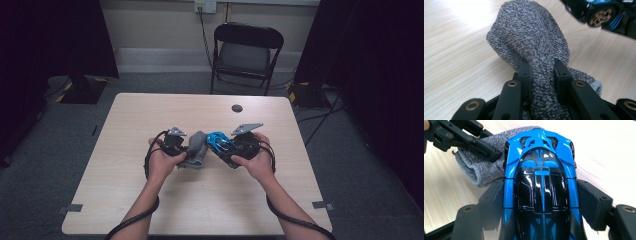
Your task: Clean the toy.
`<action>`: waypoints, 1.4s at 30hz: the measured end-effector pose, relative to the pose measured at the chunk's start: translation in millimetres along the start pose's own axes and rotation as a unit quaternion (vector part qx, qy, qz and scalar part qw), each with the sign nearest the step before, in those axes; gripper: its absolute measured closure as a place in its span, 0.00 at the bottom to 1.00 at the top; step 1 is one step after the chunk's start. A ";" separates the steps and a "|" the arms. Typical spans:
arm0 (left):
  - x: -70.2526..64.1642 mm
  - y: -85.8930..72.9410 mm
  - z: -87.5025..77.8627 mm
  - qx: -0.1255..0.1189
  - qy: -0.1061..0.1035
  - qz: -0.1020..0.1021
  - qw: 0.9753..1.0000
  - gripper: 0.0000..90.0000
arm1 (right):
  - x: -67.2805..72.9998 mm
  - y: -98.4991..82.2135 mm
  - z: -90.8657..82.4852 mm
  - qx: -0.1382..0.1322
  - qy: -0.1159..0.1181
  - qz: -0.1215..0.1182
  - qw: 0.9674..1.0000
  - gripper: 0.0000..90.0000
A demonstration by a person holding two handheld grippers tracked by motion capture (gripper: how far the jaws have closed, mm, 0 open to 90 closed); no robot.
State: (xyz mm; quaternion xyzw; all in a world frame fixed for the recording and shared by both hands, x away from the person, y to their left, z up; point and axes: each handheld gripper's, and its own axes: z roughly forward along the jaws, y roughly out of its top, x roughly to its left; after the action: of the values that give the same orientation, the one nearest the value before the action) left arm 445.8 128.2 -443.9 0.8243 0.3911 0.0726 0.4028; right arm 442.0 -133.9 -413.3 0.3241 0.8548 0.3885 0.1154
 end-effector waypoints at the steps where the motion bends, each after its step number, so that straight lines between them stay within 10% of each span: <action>1: -1.1 0.5 0.6 -0.002 -0.006 -0.001 1.000 0.80 | 0.2 -0.1 0.5 0.000 0.002 0.000 1.000 0.32; 42: -36.3 5.1 17.0 0.000 -0.046 0.032 0.998 0.80 | 3.4 4.8 12.2 0.007 0.000 0.006 1.000 0.32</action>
State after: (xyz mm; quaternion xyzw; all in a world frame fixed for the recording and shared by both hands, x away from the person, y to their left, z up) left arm 431.3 90.5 -444.4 0.8388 0.3456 0.0471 0.4181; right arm 447.2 -122.2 -417.8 0.3298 0.8555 0.3837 0.1106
